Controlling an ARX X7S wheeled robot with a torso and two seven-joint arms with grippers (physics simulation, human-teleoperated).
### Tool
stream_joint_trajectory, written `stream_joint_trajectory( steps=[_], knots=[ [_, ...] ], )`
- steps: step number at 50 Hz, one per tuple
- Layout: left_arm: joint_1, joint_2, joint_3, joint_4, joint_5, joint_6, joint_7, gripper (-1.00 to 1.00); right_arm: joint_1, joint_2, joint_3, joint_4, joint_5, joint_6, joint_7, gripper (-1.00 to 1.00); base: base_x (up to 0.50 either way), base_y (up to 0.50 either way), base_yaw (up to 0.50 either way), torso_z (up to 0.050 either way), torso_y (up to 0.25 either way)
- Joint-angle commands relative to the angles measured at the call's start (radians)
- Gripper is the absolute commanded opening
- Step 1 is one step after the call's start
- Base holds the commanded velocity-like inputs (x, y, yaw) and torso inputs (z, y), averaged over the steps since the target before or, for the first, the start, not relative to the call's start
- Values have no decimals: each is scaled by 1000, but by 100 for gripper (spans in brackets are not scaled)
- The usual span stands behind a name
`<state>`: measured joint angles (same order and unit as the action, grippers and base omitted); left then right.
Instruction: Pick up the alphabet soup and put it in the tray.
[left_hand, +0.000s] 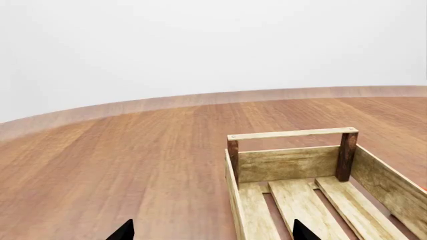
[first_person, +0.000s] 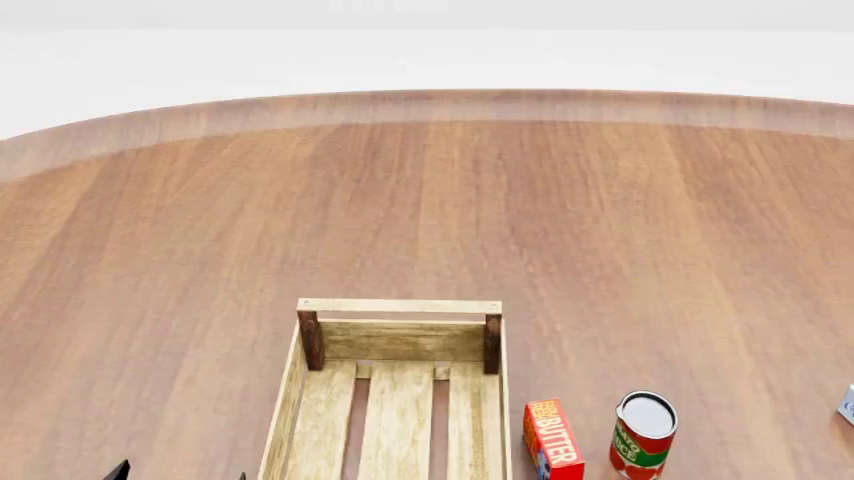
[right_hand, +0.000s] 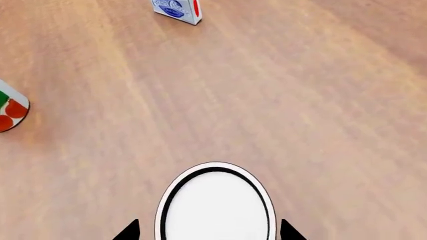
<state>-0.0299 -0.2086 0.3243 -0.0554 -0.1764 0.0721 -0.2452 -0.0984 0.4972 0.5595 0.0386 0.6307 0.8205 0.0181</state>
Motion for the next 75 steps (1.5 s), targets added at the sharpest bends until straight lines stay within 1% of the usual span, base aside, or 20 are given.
stream_joint_trajectory(
  steps=[1, 6, 7, 19, 27, 32, 37, 41, 51, 56, 64, 68, 73, 74, 75],
  knots=[
    [-2, -3, 5, -1, -4, 2, -4, 100, 1, -2, -5, 18, -6, -13, -5, 100, 0, 0, 0, 0, 0],
    [-2, -5, 8, -2, -5, 2, -5, 100, -4, -4, -6, 13, -6, -14, -3, 100, 0, 0, 0, 0, 0],
    [-3, -5, 8, -2, -5, 2, -6, 100, -4, -5, -4, 13, -6, -14, -1, -100, 0, 0, 0, 0, 0],
    [-1, -9, 13, 0, -7, 5, -10, 100, -9, -1, -12, -46, 1, 1, 12, -100, 0, 0, 0, 0, 0],
    [-2, -11, 17, 0, -9, 6, -13, 100, -13, 12, -1, -229, 58, 72, 42, -100, 0, 0, 0, 0, 0],
    [-1, -13, 19, 4, -9, 6, -16, 100, -7, 16, -42, -364, 86, 113, 58, -100, 0, 0, 0, 0, 2],
    [0, -15, 22, 5, -9, 6, -17, 100, 22, 26, -68, -448, 112, 153, 82, -100, 0, 0, 0, 0, 0],
    [-1, -16, 23, 5, -10, 7, -19, 100, 67, 26, -89, -523, 159, 198, 101, -100, 0, 0, 0, 0, 0],
    [-1, -20, 29, 7, -7, 11, -24, 100, 178, 42, -125, -624, 250, 317, 165, -100, 0, 0, 0, 0, 1],
    [-2, -22, 32, 6, -4, 12, -28, 100, 248, 35, -138, -646, 304, 381, 209, -100, 0, 0, 0, 0, 0],
    [-1, -25, 36, 9, -7, 15, -30, 100, 347, 28, -226, -656, 326, 431, 237, -100, 0, 0, 0, 0, 0],
    [0, -27, 38, 12, -8, 18, -30, 100, 418, -5, -235, -639, 376, 469, 261, -100, 0, 0, 0, 0, 0],
    [-2, -28, 41, 9, -8, 19, -33, 100, 474, -26, -275, -629, 384, 491, 286, -100, 0, 0, 0, 0, 2],
    [-1, -29, 42, 10, -7, 19, -33, 100, 507, -54, -259, -609, 431, 519, 299, -100, 0, 0, 0, 0, 0],
    [-1, -29, 42, 10, -9, 19, -33, 100, 528, -60, -271, -605, 434, 530, 311, -100, 0, 0, 0, 0, 0]
  ],
)
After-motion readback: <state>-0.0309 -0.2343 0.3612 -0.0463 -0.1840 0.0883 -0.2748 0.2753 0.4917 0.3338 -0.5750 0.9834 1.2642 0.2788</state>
